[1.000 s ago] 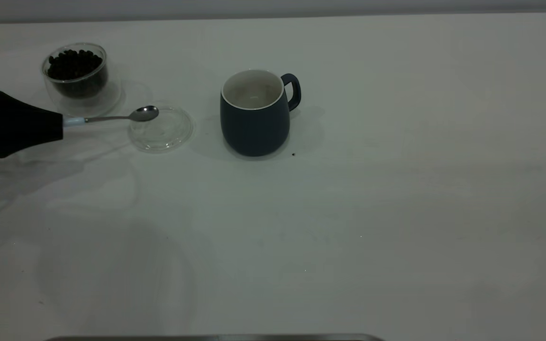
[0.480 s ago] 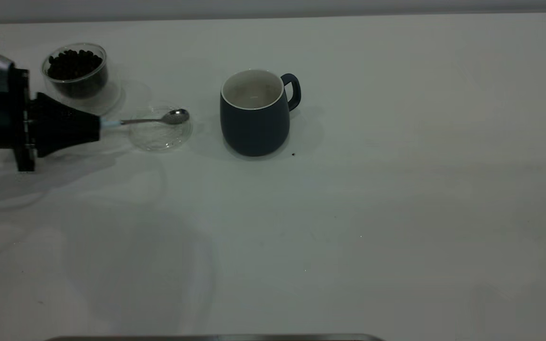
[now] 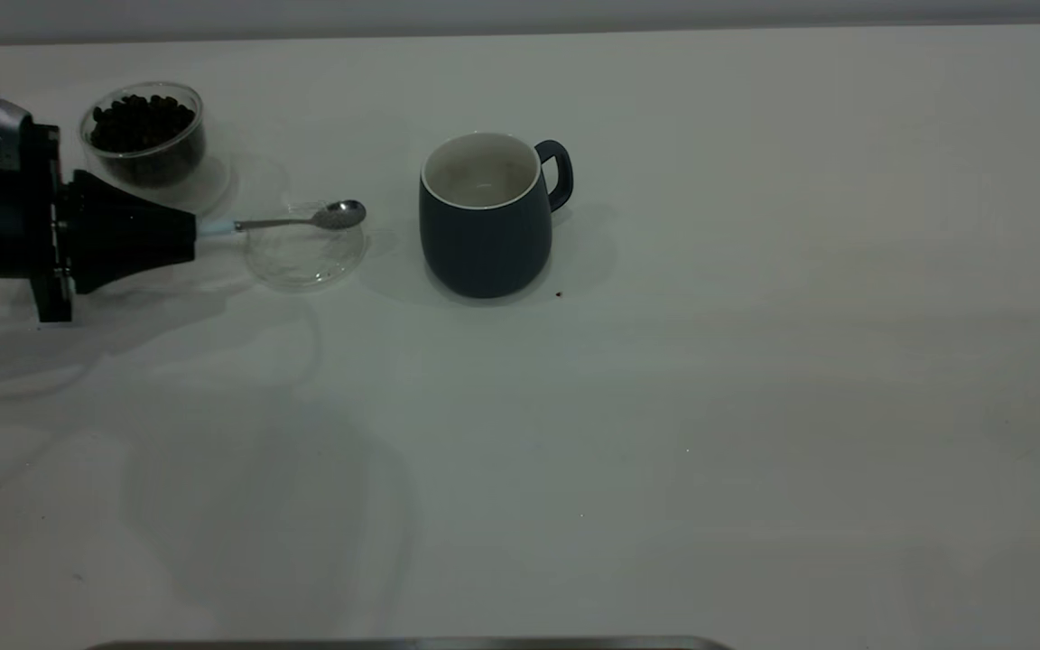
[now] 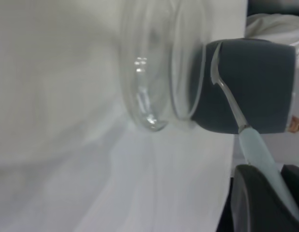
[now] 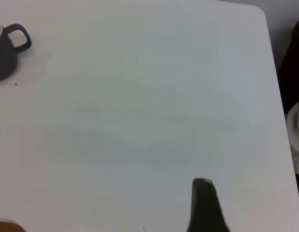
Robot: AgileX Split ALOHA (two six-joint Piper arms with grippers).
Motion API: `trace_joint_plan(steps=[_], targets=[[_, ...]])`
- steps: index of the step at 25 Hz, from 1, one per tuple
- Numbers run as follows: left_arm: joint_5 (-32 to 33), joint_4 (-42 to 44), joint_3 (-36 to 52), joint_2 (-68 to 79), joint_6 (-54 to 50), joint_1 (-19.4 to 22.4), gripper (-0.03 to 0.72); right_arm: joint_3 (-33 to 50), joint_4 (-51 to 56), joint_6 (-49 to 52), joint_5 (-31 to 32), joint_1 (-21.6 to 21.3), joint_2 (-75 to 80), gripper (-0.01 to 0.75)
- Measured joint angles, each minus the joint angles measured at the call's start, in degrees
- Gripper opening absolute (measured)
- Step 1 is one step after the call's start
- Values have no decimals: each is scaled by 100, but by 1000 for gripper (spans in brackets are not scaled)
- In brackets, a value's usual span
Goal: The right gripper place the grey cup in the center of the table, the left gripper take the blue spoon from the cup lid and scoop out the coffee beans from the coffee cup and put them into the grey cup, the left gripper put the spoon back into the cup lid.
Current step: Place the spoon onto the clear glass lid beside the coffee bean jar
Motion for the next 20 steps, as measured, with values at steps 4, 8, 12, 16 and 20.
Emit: trace_joint_plan(steps=[4, 8, 12, 16, 20], targets=[[86, 8, 0, 0, -12, 188, 131, 0, 0, 0, 0, 0, 0, 459], [96, 88, 0, 0, -115, 404, 131, 0, 0, 0, 0, 0, 0, 459], [1, 366, 0, 0, -256, 460, 131, 0, 0, 0, 0, 0, 0, 459], [-292, 456, 0, 0, -335, 369, 131, 0, 0, 0, 0, 0, 0, 459], [-489, 325, 0, 0, -342, 212, 131, 0, 0, 0, 0, 0, 0, 459]])
